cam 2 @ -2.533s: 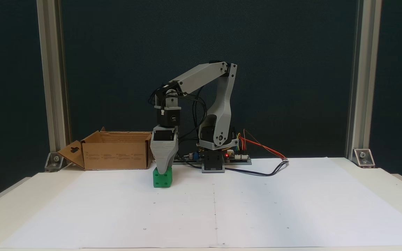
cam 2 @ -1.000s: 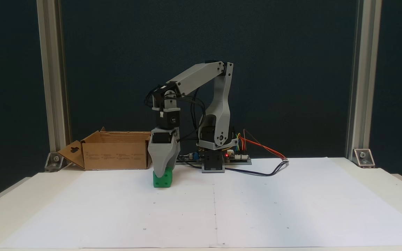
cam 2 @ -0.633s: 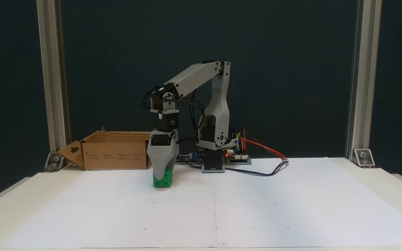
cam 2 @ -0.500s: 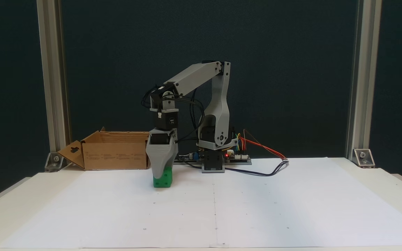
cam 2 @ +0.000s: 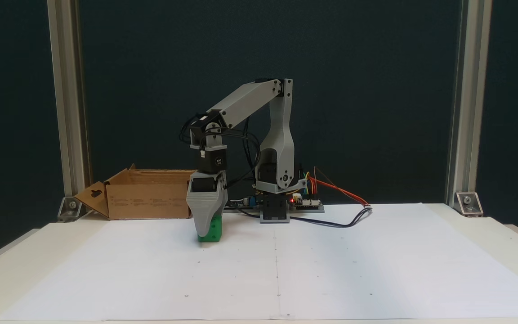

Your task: Grasp a green dice and put it in the bin.

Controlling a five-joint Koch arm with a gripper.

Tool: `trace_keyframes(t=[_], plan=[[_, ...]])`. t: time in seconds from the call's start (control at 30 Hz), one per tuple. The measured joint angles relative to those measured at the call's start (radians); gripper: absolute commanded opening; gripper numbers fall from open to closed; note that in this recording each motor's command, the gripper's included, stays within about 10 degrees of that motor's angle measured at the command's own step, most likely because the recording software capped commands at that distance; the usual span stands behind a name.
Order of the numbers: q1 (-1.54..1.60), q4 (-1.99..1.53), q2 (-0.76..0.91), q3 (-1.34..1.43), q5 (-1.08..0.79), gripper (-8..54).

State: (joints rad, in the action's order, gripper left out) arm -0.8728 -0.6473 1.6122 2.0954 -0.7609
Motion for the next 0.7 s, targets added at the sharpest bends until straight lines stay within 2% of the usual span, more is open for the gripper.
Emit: trace_keyframes(t=[0.5,0.7], plan=[[-0.012,0.009,-0.035,0.000,-0.002,41.1],[-0.012,0.009,-0.035,0.000,-0.002,35.2]])
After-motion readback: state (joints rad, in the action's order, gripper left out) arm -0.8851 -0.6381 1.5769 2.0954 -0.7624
